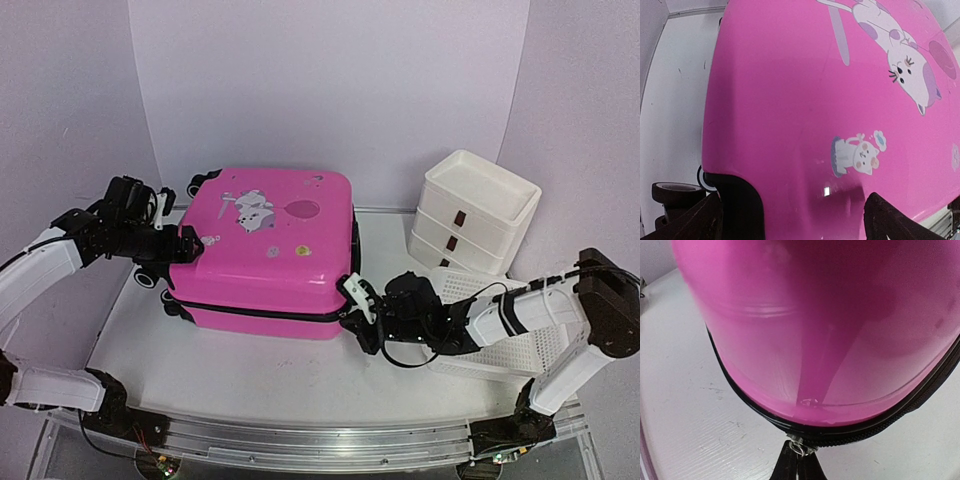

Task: Open, take out, and arrange the luggage

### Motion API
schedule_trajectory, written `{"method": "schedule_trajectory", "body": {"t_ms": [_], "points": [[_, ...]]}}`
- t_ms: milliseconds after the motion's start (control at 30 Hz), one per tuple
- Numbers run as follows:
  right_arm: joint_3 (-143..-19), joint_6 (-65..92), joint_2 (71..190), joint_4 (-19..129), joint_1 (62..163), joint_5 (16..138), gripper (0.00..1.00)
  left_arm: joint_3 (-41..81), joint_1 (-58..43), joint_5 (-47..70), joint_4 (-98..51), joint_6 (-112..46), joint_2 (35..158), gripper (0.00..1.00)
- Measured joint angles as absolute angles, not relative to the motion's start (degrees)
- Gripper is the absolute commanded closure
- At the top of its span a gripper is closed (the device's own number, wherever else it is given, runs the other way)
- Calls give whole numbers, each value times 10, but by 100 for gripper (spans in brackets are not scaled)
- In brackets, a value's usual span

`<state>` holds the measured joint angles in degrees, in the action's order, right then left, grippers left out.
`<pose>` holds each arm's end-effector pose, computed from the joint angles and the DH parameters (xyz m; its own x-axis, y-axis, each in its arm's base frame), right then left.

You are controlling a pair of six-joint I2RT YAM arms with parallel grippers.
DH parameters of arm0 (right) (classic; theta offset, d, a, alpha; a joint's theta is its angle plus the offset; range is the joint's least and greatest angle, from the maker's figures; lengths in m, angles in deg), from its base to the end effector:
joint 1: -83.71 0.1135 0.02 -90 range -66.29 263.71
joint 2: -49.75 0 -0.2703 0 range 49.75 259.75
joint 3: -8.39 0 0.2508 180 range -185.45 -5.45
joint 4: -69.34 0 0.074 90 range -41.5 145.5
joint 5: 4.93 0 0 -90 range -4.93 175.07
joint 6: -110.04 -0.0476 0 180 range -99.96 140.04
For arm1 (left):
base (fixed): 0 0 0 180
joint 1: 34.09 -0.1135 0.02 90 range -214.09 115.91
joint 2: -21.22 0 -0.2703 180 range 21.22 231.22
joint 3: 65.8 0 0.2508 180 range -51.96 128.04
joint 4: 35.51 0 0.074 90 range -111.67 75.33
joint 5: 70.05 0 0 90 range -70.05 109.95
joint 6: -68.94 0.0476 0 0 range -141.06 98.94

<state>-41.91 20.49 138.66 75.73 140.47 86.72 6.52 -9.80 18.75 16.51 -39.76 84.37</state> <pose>0.1731 0.2616 0.1624 -0.2858 -0.4504 -0.8459 -0.8250 0.5648 -0.0220 0.2135 -0.0974 0.3119 -0.7235 -0.0252 -0.6899 0.2041 0.9469 -0.2485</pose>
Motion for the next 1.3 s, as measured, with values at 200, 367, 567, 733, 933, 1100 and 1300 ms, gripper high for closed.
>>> {"method": "schedule_trajectory", "body": {"t_ms": [200,367,567,733,933,1100,1300], "points": [[-427,142,1361,715,1335,749,100,156,-119,125,281,-370,840,1],[-487,101,1351,584,1318,718,100,189,-159,96,317,-361,818,0],[-513,76,1344,506,1289,683,100,145,-167,66,327,-352,851,0],[-522,60,1345,484,1244,647,100,134,-187,34,299,-339,896,1],[-563,49,1377,448,1182,612,100,111,-188,-42,273,-338,899,8],[-627,51,1432,423,1137,601,100,84,-180,-119,239,-336,896,6],[-674,63,1478,429,1111,604,100,95,-138,-129,275,-307,889,1]]}}
